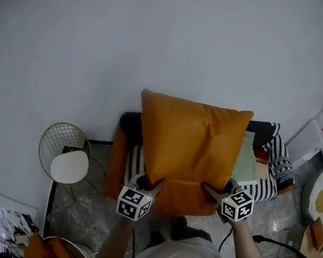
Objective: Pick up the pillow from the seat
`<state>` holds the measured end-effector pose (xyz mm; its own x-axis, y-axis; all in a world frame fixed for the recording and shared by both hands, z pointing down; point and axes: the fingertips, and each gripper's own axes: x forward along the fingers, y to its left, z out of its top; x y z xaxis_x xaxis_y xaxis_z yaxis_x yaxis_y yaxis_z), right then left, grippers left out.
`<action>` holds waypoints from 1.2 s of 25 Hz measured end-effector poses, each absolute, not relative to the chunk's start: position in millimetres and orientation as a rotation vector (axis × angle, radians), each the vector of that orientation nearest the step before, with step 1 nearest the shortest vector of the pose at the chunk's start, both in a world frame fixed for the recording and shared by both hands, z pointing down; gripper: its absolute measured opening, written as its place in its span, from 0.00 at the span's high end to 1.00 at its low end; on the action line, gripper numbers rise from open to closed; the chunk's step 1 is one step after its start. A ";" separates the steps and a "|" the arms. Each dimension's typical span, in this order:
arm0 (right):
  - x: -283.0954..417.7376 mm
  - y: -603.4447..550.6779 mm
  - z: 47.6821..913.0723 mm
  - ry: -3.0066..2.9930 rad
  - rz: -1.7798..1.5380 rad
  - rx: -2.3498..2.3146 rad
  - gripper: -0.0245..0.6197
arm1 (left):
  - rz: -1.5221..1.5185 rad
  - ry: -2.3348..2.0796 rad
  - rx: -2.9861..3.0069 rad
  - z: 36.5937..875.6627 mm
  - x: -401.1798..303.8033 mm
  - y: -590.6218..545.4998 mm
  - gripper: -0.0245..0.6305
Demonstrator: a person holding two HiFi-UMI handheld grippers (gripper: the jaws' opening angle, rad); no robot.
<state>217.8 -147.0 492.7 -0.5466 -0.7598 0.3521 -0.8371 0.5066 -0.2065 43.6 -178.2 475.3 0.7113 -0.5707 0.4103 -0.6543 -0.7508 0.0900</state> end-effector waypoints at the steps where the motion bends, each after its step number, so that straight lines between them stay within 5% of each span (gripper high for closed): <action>1: 221.9 -145.0 492.0 -2.534 0.524 1.366 0.55 | 0.532 -0.976 2.693 474.2 47.9 -176.7 0.68; 30: 318.2 -143.9 479.0 -2.593 0.409 1.299 0.54 | 0.471 -1.071 2.678 462.0 142.0 -165.1 0.68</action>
<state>318.2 -143.9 479.0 -0.5882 -0.7471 0.3094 -0.8061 0.5723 -0.1506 142.0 -165.1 462.0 0.6832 -0.6286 0.3715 -0.6987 -0.7106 0.0826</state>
